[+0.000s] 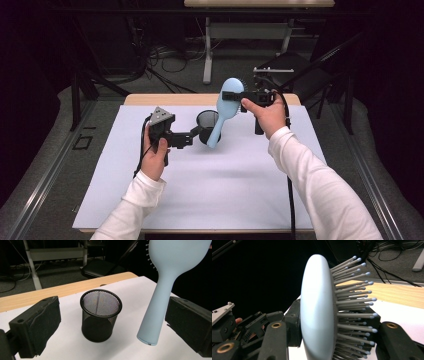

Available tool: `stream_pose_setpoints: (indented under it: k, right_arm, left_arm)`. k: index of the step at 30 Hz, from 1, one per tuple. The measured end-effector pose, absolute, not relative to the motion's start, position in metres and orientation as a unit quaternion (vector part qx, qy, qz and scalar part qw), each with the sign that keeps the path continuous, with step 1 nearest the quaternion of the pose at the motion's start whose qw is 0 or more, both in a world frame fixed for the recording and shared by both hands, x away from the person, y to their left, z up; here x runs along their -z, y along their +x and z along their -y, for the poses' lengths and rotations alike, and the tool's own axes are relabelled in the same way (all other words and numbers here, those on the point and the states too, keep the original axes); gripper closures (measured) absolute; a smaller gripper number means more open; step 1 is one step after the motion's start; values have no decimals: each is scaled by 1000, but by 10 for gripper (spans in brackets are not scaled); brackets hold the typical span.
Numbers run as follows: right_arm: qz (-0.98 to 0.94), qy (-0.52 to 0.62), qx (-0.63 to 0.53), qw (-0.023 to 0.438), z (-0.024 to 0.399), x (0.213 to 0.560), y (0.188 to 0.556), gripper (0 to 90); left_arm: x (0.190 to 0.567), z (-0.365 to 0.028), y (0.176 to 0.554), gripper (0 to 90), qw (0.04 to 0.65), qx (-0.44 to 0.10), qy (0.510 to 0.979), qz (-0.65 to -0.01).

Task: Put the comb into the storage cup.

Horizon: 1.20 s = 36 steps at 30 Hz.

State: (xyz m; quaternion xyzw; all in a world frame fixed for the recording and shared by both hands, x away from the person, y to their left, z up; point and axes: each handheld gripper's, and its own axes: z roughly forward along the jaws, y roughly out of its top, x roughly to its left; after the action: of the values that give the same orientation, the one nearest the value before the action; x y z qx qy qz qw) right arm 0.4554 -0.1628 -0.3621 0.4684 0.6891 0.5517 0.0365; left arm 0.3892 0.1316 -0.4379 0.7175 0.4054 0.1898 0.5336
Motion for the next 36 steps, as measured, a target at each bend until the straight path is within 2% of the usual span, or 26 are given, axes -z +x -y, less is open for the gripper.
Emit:
stream_pose_setpoints:
  k: [36]
  right_arm:
    - [-695, 464, -547, 47, 160, 362, 454, 474]
  left_arm:
    - [446, -160, 392, 6, 525, -174, 710, -435]
